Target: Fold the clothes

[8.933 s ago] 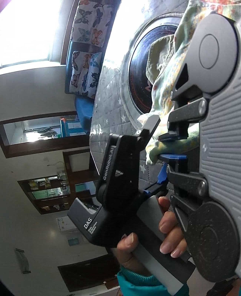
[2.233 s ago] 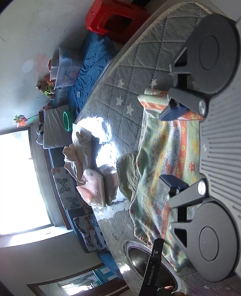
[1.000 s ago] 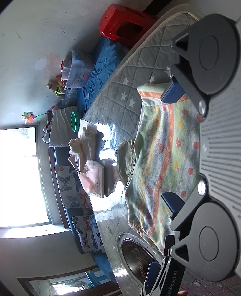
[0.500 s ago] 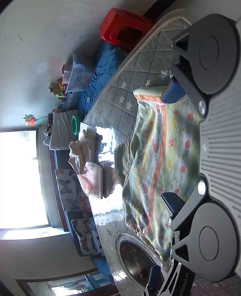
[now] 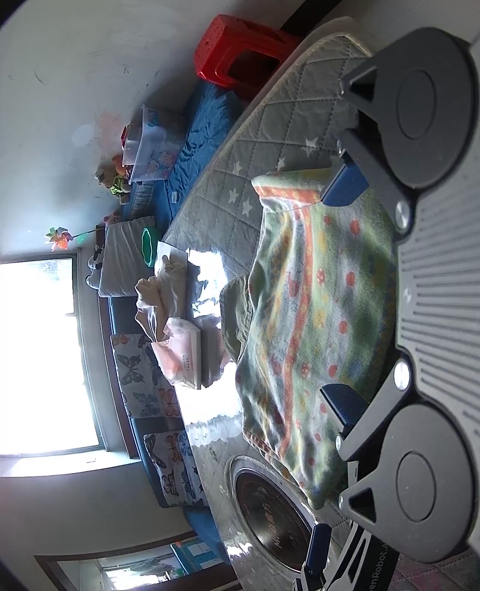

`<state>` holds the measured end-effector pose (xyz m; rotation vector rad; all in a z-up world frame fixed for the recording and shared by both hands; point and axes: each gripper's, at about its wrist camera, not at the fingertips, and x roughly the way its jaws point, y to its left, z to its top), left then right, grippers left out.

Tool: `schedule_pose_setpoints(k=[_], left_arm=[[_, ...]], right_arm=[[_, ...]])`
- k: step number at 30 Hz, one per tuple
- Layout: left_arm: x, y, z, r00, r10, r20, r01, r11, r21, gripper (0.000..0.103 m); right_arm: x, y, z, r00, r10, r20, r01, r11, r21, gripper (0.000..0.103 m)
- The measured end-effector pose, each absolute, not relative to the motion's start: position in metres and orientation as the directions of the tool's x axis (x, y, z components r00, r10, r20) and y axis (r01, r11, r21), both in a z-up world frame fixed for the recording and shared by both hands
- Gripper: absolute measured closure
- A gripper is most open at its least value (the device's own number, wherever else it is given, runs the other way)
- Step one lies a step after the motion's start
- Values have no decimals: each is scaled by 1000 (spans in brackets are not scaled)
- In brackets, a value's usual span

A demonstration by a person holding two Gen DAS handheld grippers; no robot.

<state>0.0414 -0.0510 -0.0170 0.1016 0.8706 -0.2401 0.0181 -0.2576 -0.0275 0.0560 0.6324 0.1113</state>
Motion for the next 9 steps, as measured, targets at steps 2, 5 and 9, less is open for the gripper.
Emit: schedule_pose_setpoints(k=[2, 5, 9], left_arm=[[39, -51, -18, 619, -170, -767, 252, 968, -11, 0], [35, -51, -17, 623, -174, -762, 255, 967, -13, 0], [33, -51, -16, 629, -168, -759, 250, 968, -7, 0]], right_arm=[[15, -256, -28, 800, 124, -587, -91, 992, 85, 0], [12, -254, -27, 802, 127, -583, -98, 992, 81, 0], [10, -252, -25, 806, 131, -576, -105, 991, 79, 0]])
